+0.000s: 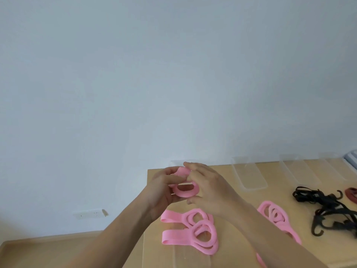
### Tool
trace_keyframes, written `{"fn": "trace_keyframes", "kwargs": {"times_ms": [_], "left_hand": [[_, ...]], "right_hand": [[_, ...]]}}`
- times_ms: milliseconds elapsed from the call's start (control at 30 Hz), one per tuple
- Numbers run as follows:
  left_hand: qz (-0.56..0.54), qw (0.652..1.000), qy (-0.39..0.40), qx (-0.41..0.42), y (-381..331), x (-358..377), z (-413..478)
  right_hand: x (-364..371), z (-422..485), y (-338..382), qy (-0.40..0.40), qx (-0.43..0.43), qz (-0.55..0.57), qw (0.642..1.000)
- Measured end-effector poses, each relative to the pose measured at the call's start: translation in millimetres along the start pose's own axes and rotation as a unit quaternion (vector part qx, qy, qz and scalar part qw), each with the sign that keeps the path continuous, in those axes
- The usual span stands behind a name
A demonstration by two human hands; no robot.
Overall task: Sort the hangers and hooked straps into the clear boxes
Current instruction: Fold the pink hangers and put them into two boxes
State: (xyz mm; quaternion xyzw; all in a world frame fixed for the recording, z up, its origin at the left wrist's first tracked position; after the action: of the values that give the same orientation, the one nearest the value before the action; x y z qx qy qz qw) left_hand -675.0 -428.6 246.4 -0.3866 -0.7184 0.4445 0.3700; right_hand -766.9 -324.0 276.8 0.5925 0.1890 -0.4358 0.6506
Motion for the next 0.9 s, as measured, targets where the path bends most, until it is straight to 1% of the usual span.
{"fn": "trace_keyframes", "kwargs": {"times_ms": [167,300,367,433,500,567,600,633,667,733,800,900], "left_hand": [[0.008,1.0,0.0,-0.014,4.1,-12.4,29.9],[0.058,0.998,-0.013,-0.028,7.0,-21.4,57.8],[0.097,0.994,-0.031,-0.04,11.3,-26.0,70.5],[0.142,0.985,-0.079,-0.053,20.9,-36.2,81.9],[0.205,0.961,-0.177,-0.057,32.3,-54.4,89.8],[0.289,0.912,-0.28,-0.078,43.0,-75.8,92.4],[0.324,0.889,-0.309,-0.099,49.9,-84.1,93.6],[0.349,0.873,-0.319,-0.12,58.1,-90.4,95.6],[0.363,0.866,-0.315,-0.14,67.1,-94.8,98.4],[0.359,0.87,-0.294,-0.168,83.3,-97.3,103.5],[0.35,0.876,-0.28,-0.179,93.7,-95.2,108.0],[0.351,0.877,-0.272,-0.184,100.2,-91.9,114.6]], "right_hand": [[0.3,23.5,-20.3,-0.032,-0.028,0.048,0.998],[2.4,43.8,-49.4,-0.049,-0.013,0.097,0.994],[8.1,52.9,-68.0,-0.039,0.006,0.112,0.993],[18.6,61.1,-84.0,-0.015,0.019,0.111,0.993],[31.0,68.8,-98.5,0.007,0.031,0.101,0.994],[43.9,76.4,-111.9,0.02,0.043,0.09,0.995],[50.5,80.5,-117.7,0.026,0.047,0.084,0.995],[56.8,85.1,-122.5,0.03,0.05,0.077,0.995],[62.7,89.7,-126.9,0.032,0.052,0.068,0.996],[71.5,100.1,-134.4,0.025,0.053,0.045,0.997],[76.8,110.0,-142.7,0.015,0.054,0.021,0.998],[81.4,118.6,-155.0,0.024,0.063,-0.009,0.998]]}}
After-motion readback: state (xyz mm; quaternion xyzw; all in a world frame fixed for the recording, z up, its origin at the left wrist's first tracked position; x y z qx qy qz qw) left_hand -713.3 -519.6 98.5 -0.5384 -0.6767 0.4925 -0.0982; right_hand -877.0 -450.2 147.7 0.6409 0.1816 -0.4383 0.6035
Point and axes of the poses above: each hand's wrist, its own z-axis towards the middle knuckle, its own x-axis out of the palm, y = z × x, the point moved 6 cm from there along z, towards the middle knuckle, and after that the axes turned 13 degrees about z, right-handed, at the moved point
